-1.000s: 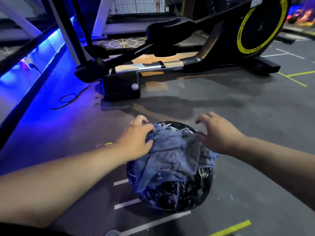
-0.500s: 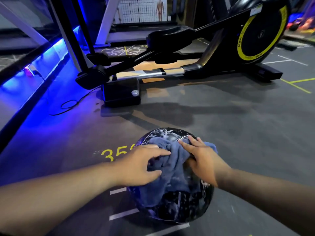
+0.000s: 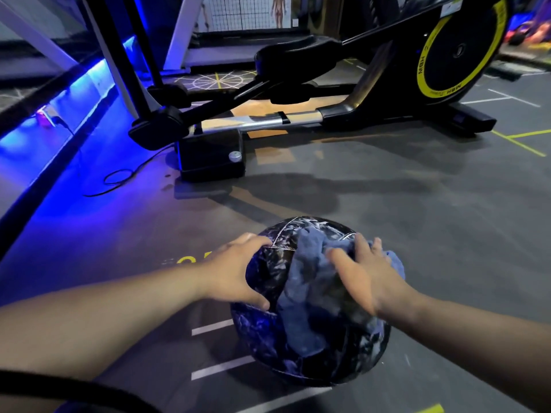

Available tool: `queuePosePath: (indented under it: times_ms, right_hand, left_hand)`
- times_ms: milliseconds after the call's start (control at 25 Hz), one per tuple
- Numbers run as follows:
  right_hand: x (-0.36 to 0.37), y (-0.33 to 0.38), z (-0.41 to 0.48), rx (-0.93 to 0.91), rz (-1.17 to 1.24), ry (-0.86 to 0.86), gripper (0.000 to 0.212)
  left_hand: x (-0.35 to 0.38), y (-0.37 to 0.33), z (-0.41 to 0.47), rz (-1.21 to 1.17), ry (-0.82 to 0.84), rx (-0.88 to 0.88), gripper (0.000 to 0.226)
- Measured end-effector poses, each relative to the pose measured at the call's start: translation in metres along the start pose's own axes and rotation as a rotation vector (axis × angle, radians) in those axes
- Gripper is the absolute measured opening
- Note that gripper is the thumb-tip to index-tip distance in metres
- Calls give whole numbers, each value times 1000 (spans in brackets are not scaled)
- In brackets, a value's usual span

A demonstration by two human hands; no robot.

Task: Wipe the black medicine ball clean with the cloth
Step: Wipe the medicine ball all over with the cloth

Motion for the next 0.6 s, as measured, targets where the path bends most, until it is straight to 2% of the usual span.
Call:
queuePosePath:
  times_ms: [40, 120, 240, 320, 400, 480, 600]
  right_hand:
    - [-1, 7, -7, -50, 29, -22, 85]
    - [11, 17, -20, -151, -131, -52, 99]
    - [18, 9, -7, -271, -357, -118, 80]
    - [1, 13, 10, -481, -300, -151, 65]
    - [-22, 8, 33, -625, -217, -155, 62]
    - [-42, -13, 63, -520, -149, -196, 64]
    - [-32, -65, 91, -19, -6, -194, 72]
  left_hand:
    - [0, -9, 0, 21, -28, 27, 115]
    - [4, -29, 1, 79, -68, 88, 116]
    - [8, -43, 8, 151, -74, 127, 118]
    - [6, -41, 12, 173, -66, 122, 119]
    - [5, -39, 16, 162, -60, 113, 119]
    - [6, -44, 20, 129, -64, 109, 115]
    - [9, -53, 28, 110, -62, 102, 113]
Point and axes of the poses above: each hand's wrist, its own z-axis towards the middle knuckle, its own x-axis out of the palm, y = z × x, the point moved 10 cm from there along z, towards the middle knuckle, and after that the axes turned 6 degrees about y, right-handed, at the moved point
